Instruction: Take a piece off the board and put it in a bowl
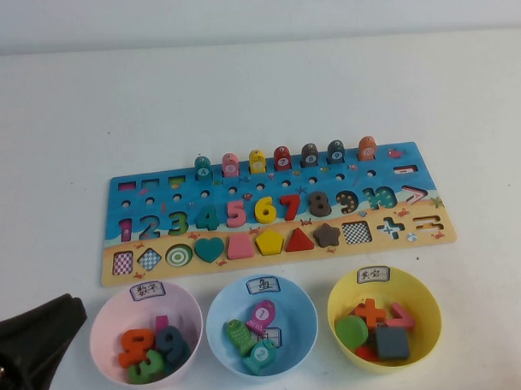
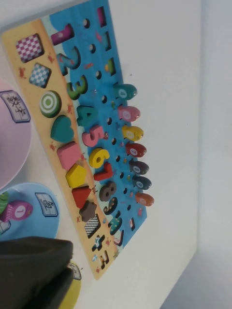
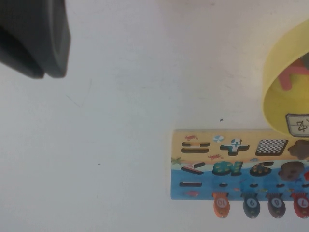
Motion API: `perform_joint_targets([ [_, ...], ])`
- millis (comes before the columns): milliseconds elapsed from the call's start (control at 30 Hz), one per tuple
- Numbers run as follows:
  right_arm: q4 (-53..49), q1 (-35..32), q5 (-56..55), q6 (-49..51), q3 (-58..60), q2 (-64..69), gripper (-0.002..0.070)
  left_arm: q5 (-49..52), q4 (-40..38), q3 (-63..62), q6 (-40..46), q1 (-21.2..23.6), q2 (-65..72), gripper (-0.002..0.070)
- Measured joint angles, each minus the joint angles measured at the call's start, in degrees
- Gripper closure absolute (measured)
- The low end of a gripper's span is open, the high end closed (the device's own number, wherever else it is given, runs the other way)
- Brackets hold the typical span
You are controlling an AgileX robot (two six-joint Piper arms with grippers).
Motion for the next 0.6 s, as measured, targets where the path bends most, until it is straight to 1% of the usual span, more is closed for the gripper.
perform_joint_targets([
  [33,0.0,0.0,0.0,0.0,0.0,0.0,0.0694,-0.2,-0.4,0.0,2.0,0.0,-0.1,0.0678],
  [100,0.0,0.0,0.0,0.0,0.0,0.0,0.0694,-0.7,-3.6,0.0,10.2,0.2,-0.7,0.0678],
  [133,0.0,0.0,0.0,0.0,0.0,0.0,0.0694,-0.9,-6.1,0.0,15.8,0.4,-1.2,0.0678],
  [200,0.0,0.0,0.0,0.0,0.0,0.0,0.0694,-2.2,-10.9,0.0,26.3,2.1,-2.7,0.0678],
  [233,0.0,0.0,0.0,0.0,0.0,0.0,0.0694,-3.0,-12.7,0.1,32.3,3.4,-3.5,0.0678],
  [333,0.0,0.0,0.0,0.0,0.0,0.0,0.0694,-7.5,-15.8,2.1,40.4,9.1,-5.9,0.0678],
  [367,0.1,0.0,0.0,0.0,0.0,0.0,0.0694,-8.8,-16.1,3.3,41.5,11.2,-6.9,0.0678],
  [500,0.1,0.0,0.0,0.0,0.0,0.0,0.0694,-13.4,-19.5,8.5,43.4,21.6,-10.7,0.0678],
  [533,0.1,0.0,0.0,0.0,0.0,0.0,0.0694,-13.7,-20.2,9.2,43.5,23.0,-11.4,0.0678],
  [567,0.1,0.0,0.0,0.0,0.0,0.0,0.0694,-13.8,-21.9,10.6,43.6,25.9,-13.1,0.0678],
  [600,0.1,0.0,0.0,0.0,0.0,0.0,0.0694,-13.9,-22.6,11.4,43.6,27.3,-14.1,0.0678],
])
